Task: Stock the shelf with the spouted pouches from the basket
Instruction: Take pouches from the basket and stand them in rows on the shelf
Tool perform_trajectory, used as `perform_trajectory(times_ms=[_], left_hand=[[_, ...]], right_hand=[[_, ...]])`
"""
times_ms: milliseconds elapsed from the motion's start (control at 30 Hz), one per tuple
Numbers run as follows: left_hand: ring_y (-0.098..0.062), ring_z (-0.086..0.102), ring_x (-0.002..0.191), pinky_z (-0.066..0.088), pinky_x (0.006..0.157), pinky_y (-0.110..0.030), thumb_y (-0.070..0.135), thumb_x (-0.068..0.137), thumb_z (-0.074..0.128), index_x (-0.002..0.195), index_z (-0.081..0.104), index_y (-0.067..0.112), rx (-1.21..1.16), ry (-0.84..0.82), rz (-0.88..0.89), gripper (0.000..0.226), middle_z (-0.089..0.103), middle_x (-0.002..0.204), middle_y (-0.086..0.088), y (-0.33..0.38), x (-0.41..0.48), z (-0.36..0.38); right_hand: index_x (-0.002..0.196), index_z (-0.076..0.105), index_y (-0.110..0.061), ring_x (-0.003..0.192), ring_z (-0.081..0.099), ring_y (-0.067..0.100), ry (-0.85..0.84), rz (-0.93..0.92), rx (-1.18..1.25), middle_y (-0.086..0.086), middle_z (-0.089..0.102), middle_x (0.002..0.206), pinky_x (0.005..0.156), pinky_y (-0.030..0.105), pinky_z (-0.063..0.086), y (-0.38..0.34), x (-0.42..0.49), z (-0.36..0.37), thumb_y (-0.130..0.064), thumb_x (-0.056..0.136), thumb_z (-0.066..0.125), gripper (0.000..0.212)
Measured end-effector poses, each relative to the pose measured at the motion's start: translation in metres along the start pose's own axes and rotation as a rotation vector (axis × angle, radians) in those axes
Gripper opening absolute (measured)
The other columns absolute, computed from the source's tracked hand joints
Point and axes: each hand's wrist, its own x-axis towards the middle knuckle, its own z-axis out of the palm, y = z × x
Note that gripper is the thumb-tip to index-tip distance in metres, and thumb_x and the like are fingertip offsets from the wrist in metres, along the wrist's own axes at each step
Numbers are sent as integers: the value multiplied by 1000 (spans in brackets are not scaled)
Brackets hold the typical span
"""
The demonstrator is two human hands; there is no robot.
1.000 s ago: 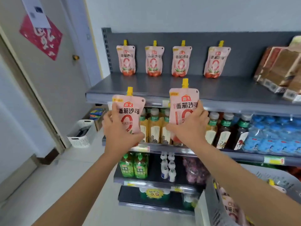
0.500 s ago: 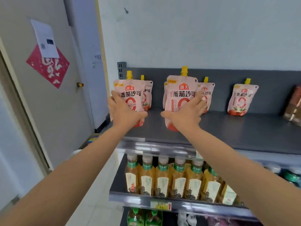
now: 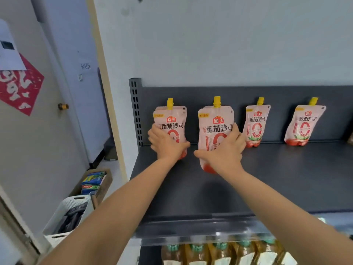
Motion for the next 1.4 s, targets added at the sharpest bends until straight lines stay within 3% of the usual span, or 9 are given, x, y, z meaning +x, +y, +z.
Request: perform_trajectory(times_ms=[200, 367, 467, 567, 700, 833, 1033, 1200, 1400], left_hand=[[-29, 27, 125, 31, 103, -45, 46, 47, 89, 138, 14, 8, 8, -57, 96, 123, 26, 133, -11, -6, 10, 16], [-31, 26, 134, 29, 107, -49, 53, 44, 88, 145, 7, 9, 52, -95, 77, 136, 24, 144, -12, -7, 8, 9], [-32, 15, 142, 19, 111, -53, 62, 38, 87, 148, -5, 13, 195, -189, 112, 151, 13, 154, -13, -16, 9, -14], [-30, 11, 144, 14, 113, -52, 70, 39, 82, 148, -10, 17, 386, -260, 259, 151, 9, 157, -10, -32, 8, -48], [-27, 12, 142, 14, 112, -50, 80, 45, 70, 147, -16, 15, 634, -231, 364, 148, 7, 157, -10, -52, 5, -90], [-28, 11, 142, 15, 112, -51, 80, 51, 65, 146, -19, 18, 658, -212, 370, 141, 6, 156, -9, -60, 3, -119], [-29, 15, 140, 16, 111, -47, 69, 62, 62, 147, -15, 17, 615, -181, 381, 126, 11, 155, -9, -58, 1, -140], [-27, 20, 137, 21, 108, -46, 79, 62, 52, 150, -5, 17, 583, -150, 535, 122, 19, 152, -10, -41, -11, -152], [-29, 30, 130, 26, 103, -46, 98, 54, 32, 147, 17, 9, 494, -217, 731, 130, 29, 147, -10, 1, -51, -151]], right_hand=[[144, 8, -15, 130, 22, 26, 28, -5, -8, 8, 21, 140, 103, 46, 32, 2, 0, 17, -37, 50, 88, 125], [143, 11, -13, 128, 22, 23, 8, -56, 67, 7, 23, 137, 105, 40, 30, 8, -4, 23, -31, 49, 90, 125], [143, 11, -11, 128, 22, 23, -13, -78, 72, 9, 23, 137, 106, 40, 29, 9, -7, 28, -29, 49, 91, 125], [143, 6, -11, 131, 19, 24, -29, -88, 81, 10, 20, 140, 109, 42, 26, 2, -7, 36, -32, 50, 91, 128], [144, 0, -14, 136, 11, 26, -77, -97, 106, 6, 11, 147, 111, 45, 22, -16, -11, 60, -35, 50, 90, 132], [143, 2, -14, 129, 17, 25, -47, -68, 112, 8, 17, 141, 107, 43, 26, -38, -21, 88, -36, 47, 91, 132], [145, 4, -9, 131, 25, 32, 49, -10, 63, 14, 21, 142, 107, 47, 29, -48, -23, 103, -47, 45, 89, 137], [147, -13, -10, 141, 10, 34, -11, -14, -84, 15, 6, 154, 112, 56, 16, -46, -29, 81, -62, 44, 83, 150], [150, 0, -17, 139, 17, 35, 26, -144, -306, 17, 16, 151, 111, 52, 23, -15, -56, -8, -57, 67, 74, 118]])
